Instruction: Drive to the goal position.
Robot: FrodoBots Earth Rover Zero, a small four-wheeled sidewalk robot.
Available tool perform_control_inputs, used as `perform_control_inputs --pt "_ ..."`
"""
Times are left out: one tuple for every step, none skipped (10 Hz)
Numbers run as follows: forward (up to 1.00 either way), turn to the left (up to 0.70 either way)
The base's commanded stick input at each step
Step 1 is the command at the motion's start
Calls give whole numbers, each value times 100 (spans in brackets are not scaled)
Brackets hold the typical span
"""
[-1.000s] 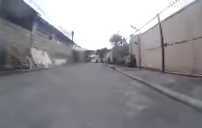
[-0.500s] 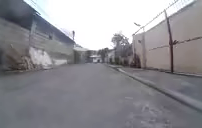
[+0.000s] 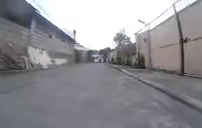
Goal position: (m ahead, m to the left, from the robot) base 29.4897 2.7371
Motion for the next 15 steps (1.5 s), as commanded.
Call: perform_control_inputs --pt "100 0" --pt "100 0" --pt "100 0" --pt "100 0" --pt "100 0" --pt "100 0" --pt "100 0" --pt "100 0" --pt "100 0" --pt "100 0" --pt "100 0" --pt "100 0" --pt "100 0" --pt "100 0" --pt "100 0"
